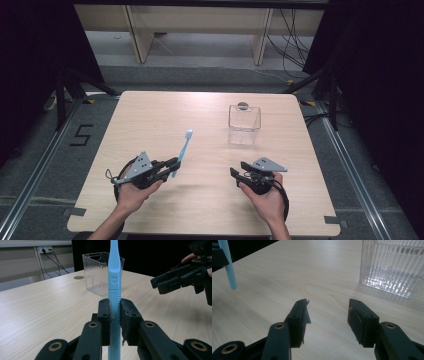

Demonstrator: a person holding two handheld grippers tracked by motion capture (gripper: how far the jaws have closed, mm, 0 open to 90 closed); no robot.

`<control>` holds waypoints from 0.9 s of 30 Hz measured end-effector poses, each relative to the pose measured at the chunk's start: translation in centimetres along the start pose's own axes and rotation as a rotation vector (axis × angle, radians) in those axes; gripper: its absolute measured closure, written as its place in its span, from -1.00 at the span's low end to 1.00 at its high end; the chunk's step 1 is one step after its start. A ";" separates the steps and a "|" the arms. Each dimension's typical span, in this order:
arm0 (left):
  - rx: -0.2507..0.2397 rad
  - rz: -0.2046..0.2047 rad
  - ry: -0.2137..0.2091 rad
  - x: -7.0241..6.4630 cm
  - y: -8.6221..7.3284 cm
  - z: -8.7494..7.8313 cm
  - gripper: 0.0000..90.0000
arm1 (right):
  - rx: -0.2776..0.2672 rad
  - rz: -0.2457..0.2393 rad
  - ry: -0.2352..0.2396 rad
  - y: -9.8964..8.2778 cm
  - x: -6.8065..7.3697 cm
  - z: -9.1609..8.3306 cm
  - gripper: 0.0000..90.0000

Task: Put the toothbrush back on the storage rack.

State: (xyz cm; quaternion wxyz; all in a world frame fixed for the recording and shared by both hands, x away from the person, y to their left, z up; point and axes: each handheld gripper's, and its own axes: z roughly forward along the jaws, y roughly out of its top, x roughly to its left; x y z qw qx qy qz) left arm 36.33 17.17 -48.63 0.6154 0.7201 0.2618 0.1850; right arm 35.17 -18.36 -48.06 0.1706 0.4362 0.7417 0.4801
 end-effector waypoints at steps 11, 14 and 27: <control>-0.008 0.013 0.012 -0.5 0.5 0.4 0.74 | -0.091 0.002 -0.009 1.0 1.8 -0.4 0.24; -0.018 0.024 0.018 -0.8 0.5 0.8 0.73 | -0.135 -0.012 0.011 1.8 2.6 -0.5 0.30; -0.021 0.032 0.013 -1.8 0.7 2.3 0.73 | -0.280 -0.002 0.087 5.0 6.7 0.8 0.47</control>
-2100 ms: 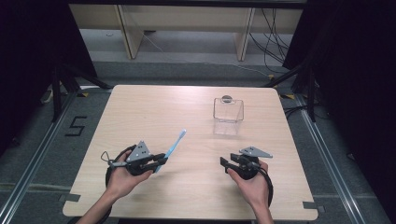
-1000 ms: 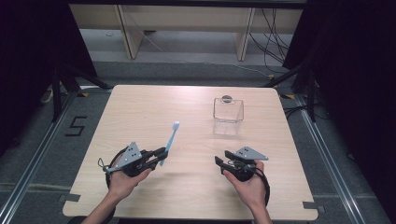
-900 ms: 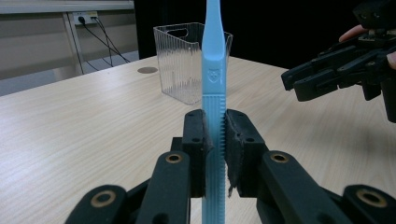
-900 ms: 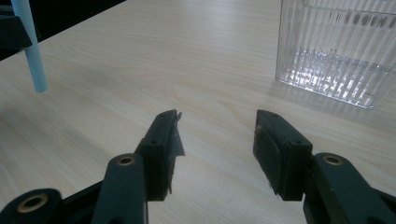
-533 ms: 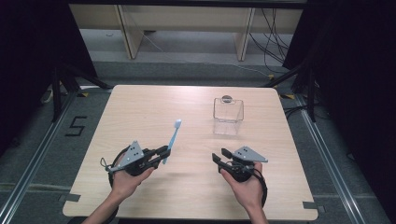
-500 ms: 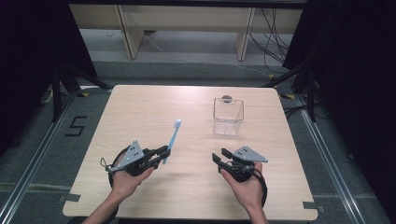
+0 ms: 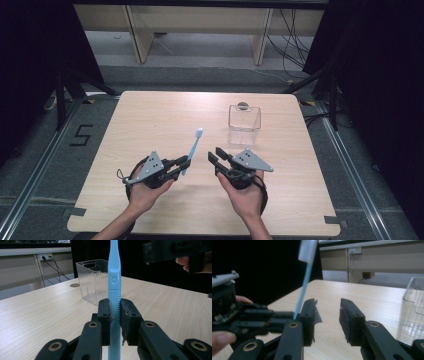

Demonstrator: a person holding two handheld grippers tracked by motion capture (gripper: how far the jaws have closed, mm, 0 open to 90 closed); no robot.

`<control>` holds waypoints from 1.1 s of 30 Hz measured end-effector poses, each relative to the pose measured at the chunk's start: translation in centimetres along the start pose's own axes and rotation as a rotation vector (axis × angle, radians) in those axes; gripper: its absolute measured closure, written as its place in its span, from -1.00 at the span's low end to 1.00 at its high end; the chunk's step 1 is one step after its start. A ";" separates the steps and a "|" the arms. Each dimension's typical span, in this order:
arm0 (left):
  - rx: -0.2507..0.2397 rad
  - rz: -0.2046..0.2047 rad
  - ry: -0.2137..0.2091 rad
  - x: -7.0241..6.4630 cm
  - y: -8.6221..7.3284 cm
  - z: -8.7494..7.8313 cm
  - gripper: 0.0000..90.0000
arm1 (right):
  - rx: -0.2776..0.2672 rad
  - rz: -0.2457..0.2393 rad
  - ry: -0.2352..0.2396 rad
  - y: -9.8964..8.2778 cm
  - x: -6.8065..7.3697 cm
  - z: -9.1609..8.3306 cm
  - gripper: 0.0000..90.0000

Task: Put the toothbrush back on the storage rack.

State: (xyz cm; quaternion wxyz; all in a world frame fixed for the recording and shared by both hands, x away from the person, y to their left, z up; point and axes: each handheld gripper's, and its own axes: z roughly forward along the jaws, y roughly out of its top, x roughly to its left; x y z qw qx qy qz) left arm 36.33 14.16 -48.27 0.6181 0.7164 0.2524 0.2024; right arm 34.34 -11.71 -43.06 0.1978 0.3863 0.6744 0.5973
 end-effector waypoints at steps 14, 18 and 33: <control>-0.007 0.014 -0.004 -0.7 0.2 0.4 0.73 | -0.033 0.017 0.020 1.1 1.1 2.7 0.56; -0.007 0.012 -0.007 -0.8 0.2 0.5 0.73 | -0.034 0.048 0.047 1.3 1.4 2.9 0.62; 0.009 0.023 -0.009 -1.1 0.2 1.0 0.64 | -0.024 -0.015 0.068 1.3 1.6 3.2 0.92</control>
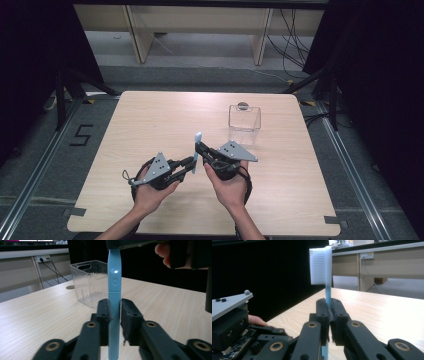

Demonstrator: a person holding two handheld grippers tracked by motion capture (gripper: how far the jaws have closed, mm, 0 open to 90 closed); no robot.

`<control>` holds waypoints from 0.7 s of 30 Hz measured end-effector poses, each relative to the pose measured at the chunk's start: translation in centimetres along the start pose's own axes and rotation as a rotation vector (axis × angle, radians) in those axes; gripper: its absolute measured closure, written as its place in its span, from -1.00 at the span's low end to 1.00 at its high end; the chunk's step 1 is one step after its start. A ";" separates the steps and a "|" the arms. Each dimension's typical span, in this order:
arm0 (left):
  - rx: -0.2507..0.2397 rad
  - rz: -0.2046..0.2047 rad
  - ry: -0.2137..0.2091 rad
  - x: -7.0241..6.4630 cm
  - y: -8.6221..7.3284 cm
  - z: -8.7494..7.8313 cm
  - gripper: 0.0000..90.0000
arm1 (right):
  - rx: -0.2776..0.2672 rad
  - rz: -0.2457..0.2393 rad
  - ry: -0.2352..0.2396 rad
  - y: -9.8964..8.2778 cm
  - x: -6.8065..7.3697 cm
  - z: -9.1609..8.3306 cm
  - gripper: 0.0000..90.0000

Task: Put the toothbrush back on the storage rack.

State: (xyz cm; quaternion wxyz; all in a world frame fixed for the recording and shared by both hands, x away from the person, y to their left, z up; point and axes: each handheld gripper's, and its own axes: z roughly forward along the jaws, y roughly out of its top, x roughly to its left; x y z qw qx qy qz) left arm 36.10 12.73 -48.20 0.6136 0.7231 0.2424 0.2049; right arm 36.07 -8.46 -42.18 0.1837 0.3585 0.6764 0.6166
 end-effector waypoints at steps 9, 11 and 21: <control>0.040 0.004 0.030 0.9 -0.1 -1.2 0.22 | 0.003 -0.065 -0.042 0.6 -0.6 -0.8 0.92; 0.056 -0.001 0.043 1.4 -0.2 -1.7 0.11 | 0.017 -0.078 -0.068 0.7 -0.8 -1.2 0.92; 0.072 -0.059 0.158 4.1 -1.6 -5.2 -0.10 | -0.001 -0.084 -0.101 0.9 -2.2 -2.5 0.92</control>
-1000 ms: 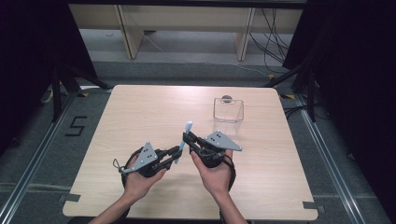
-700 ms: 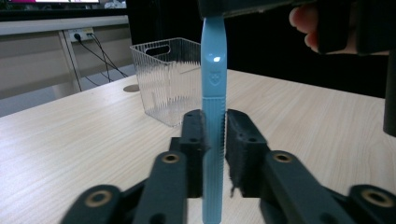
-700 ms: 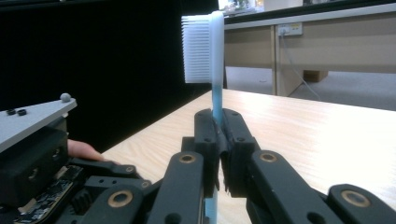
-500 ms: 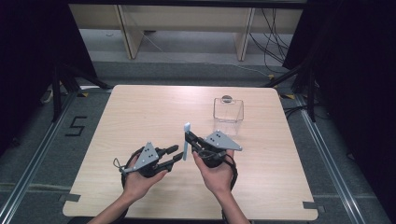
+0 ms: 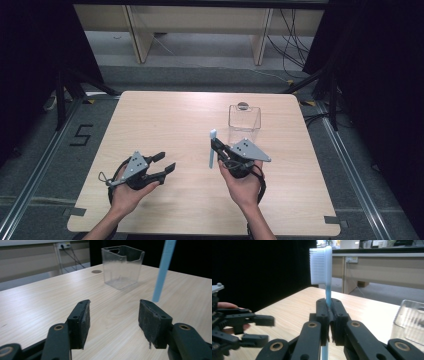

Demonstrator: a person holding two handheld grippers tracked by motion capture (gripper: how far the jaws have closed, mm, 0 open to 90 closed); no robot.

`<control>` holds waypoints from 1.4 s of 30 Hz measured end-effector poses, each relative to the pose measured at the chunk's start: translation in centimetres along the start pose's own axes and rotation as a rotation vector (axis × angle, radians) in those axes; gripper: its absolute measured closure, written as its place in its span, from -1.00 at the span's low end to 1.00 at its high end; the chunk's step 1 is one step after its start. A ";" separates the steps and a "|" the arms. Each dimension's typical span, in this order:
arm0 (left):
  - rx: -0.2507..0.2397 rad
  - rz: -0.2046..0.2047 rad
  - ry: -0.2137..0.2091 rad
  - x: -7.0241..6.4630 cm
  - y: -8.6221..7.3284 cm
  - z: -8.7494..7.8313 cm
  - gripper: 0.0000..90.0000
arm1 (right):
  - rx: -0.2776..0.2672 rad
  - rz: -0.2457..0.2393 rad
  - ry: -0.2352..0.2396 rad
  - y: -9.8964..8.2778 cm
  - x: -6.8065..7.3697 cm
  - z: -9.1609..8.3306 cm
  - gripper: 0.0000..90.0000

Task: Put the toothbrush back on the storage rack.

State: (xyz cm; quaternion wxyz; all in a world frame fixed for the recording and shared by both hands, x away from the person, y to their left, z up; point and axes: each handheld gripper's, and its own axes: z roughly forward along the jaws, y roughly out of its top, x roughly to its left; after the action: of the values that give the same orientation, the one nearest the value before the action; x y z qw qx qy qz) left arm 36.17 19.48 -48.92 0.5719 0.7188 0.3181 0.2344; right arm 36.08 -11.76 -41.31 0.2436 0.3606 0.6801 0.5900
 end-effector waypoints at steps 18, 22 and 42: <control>-0.027 -0.105 0.109 2.8 -1.9 -2.2 -0.18 | -0.031 0.023 -0.077 0.8 -1.9 -1.3 0.92; -0.030 -0.099 0.129 2.9 -2.2 -2.2 -0.21 | -0.027 0.033 -0.091 0.9 -2.1 -1.5 0.92; -0.059 -0.083 0.174 3.3 -3.1 -2.3 -0.23 | -0.049 0.010 -0.161 1.5 -3.9 -2.3 0.92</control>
State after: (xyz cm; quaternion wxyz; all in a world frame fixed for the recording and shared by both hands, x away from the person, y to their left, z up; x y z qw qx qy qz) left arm 36.20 23.89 -51.45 0.5722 0.6650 0.3889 0.2813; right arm 37.05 -16.12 -39.82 0.3032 0.4042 0.6419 0.5767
